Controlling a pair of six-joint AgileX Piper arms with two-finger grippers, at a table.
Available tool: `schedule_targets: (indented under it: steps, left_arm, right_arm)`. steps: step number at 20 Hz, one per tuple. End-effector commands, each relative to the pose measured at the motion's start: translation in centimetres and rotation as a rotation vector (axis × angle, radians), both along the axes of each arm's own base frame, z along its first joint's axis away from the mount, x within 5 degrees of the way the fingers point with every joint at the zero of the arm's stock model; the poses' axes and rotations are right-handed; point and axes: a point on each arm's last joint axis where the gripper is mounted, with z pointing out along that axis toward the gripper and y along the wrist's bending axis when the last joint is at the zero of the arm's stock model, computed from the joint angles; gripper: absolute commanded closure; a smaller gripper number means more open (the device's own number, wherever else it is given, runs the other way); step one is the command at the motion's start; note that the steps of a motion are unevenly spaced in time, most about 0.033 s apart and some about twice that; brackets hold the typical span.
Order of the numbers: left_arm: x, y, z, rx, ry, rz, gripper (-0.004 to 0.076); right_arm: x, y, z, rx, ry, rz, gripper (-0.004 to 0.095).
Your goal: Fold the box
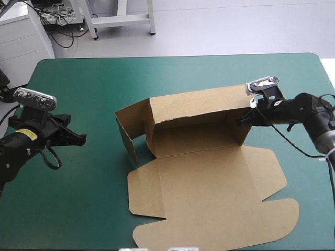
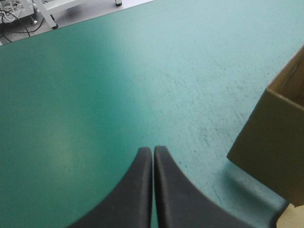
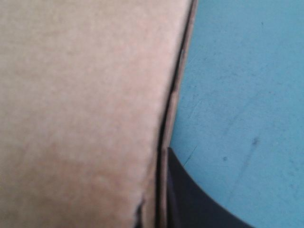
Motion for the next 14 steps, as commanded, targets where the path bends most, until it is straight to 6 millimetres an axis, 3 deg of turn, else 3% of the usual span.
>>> schedule_targets:
  steps: [1,5,7,14]
  left_arm:
    - [-0.5,0.2,0.6,0.002,-0.048,0.01,0.073]
    - [-0.5,0.4,0.3,0.04,-0.028,0.019,0.073]
    - [-0.4,0.4,0.5,0.038,-0.047,0.022,0.073]
    - [-0.1,0.4,1.0,0.028,-0.11,0.026,0.073]
  right_arm:
    - [-1.0,0.1,4.3,0.064,-0.09,-0.01,0.0931]
    - [-2.1,-0.2,7.1,0.044,0.025,-0.041,0.0931]
    - [-2.1,-0.4,7.3,0.013,0.084,-0.041,0.0931]
    - [0.2,0.0,4.2,-0.005,0.277,0.0,0.0929]
